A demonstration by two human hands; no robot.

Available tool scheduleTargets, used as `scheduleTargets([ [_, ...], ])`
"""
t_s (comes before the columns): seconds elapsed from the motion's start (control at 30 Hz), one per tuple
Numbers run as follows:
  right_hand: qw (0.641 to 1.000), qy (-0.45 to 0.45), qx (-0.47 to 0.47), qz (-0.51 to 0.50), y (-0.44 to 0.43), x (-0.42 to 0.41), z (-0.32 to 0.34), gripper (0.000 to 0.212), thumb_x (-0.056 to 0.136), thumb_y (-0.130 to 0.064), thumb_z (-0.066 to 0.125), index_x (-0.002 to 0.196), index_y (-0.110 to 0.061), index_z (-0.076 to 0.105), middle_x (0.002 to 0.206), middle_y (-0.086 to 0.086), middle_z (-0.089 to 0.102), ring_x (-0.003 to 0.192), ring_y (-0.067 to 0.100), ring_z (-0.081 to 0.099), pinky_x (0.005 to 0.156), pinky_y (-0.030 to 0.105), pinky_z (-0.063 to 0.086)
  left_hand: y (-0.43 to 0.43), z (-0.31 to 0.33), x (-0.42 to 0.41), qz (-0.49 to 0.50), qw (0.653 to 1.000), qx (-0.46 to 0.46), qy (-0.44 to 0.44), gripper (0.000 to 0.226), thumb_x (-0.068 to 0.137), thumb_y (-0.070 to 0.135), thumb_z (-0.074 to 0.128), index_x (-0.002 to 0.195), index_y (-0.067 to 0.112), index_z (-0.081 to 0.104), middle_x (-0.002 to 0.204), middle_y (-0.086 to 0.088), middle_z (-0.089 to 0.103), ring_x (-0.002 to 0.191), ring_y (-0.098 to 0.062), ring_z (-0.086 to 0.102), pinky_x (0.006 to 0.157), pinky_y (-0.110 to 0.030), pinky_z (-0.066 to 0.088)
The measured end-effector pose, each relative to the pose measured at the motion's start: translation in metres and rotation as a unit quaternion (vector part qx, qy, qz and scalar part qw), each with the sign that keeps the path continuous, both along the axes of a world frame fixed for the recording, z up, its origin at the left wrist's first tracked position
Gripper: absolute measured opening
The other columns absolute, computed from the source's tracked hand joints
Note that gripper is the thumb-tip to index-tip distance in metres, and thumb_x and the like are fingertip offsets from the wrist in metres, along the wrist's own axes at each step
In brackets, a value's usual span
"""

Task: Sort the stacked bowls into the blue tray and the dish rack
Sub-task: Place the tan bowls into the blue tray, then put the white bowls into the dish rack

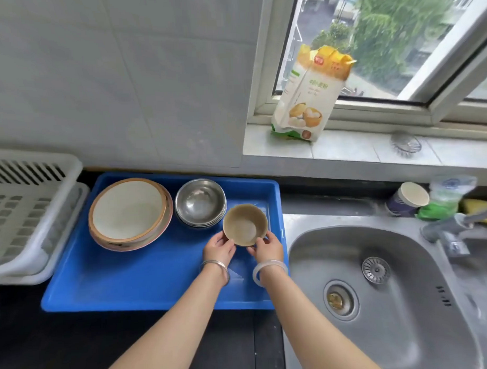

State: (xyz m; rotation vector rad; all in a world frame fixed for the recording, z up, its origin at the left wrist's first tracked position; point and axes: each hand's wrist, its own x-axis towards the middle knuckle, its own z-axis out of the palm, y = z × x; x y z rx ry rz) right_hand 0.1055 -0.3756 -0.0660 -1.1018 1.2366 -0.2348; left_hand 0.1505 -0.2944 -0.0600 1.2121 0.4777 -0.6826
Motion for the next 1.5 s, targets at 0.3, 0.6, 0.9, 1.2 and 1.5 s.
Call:
scheduleTargets([
  [0.3,0.996,-0.051,0.053,-0.055,-0.017,0.026,-0.006,0.042,0.089,0.005,0.043,0.128,-0.008,0.05,0.122,0.018,0.06,0.097,0.03,0.064,0.079,0.029,0.053,-0.031,-0.012,0.011,0.018,1.0,-0.009,-0.003,0.041,0.09,-0.005,0.048,0.13,0.0,0.047,0.131,-0.02,0.054,0.111,-0.026,0.055,0.093,-0.029,0.043],
  [0.6,0.995,-0.06,0.08,0.005,-0.031,0.033,-0.001,0.04,0.09,-0.005,0.044,0.128,-0.014,0.052,0.11,0.015,0.065,0.088,0.025,0.064,0.073,0.028,0.053,-0.049,-0.014,0.02,0.036,0.999,0.036,-0.013,0.041,0.088,-0.005,0.049,0.128,0.004,0.052,0.126,-0.019,0.059,0.117,-0.029,0.056,0.091,-0.029,0.045],
  [0.9,0.995,-0.026,0.071,0.064,-0.03,0.02,0.01,0.045,0.095,-0.016,0.042,0.14,-0.019,0.035,0.129,0.011,0.053,0.112,0.033,0.058,0.091,0.037,0.049,-0.041,-0.003,0.014,0.002,0.996,0.074,-0.046,0.043,0.09,0.005,0.047,0.133,0.007,0.047,0.132,-0.013,0.055,0.118,-0.024,0.054,0.093,-0.031,0.045],
  [1.2,0.967,0.041,-0.148,0.203,0.029,-0.019,0.044,0.029,0.096,-0.027,0.037,0.117,-0.016,0.053,0.086,-0.006,0.056,0.089,0.023,0.063,0.091,0.047,0.05,0.054,0.034,-0.011,-0.139,0.939,0.226,-0.217,0.037,0.093,0.012,0.047,0.129,0.012,0.052,0.134,-0.006,0.056,0.121,-0.019,0.054,0.1,-0.025,0.039],
  [1.5,0.866,-0.015,-0.232,0.443,0.211,0.007,0.053,0.023,0.096,-0.03,0.04,0.103,-0.018,0.059,0.092,0.0,0.063,0.083,0.023,0.066,0.07,0.031,0.049,0.267,0.041,-0.048,0.043,0.873,0.404,-0.269,0.034,0.09,0.009,0.053,0.123,0.016,0.059,0.129,-0.004,0.059,0.119,-0.02,0.054,0.1,-0.031,0.042],
])
